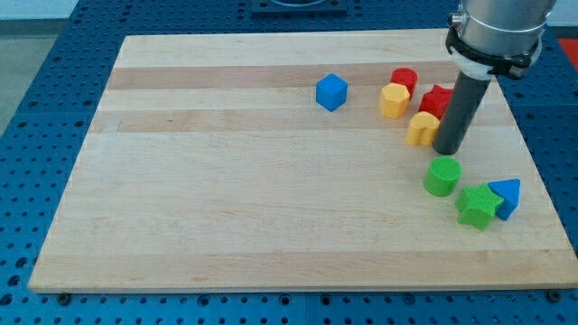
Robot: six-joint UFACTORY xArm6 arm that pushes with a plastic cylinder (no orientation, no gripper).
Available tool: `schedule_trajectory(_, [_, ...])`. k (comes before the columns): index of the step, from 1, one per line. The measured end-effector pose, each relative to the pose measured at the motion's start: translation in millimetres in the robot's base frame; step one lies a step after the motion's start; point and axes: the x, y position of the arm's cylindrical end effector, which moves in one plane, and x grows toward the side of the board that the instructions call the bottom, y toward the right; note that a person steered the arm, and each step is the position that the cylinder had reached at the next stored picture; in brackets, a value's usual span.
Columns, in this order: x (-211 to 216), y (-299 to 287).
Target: Push yellow heart into the red star
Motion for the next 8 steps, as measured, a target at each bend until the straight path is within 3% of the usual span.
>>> schedule_trajectory(3, [5,-35])
schedule_trajectory(5, [-29,-37])
schedule_trajectory(7, [-26,-37])
schedule_trajectory(8, [29,-28])
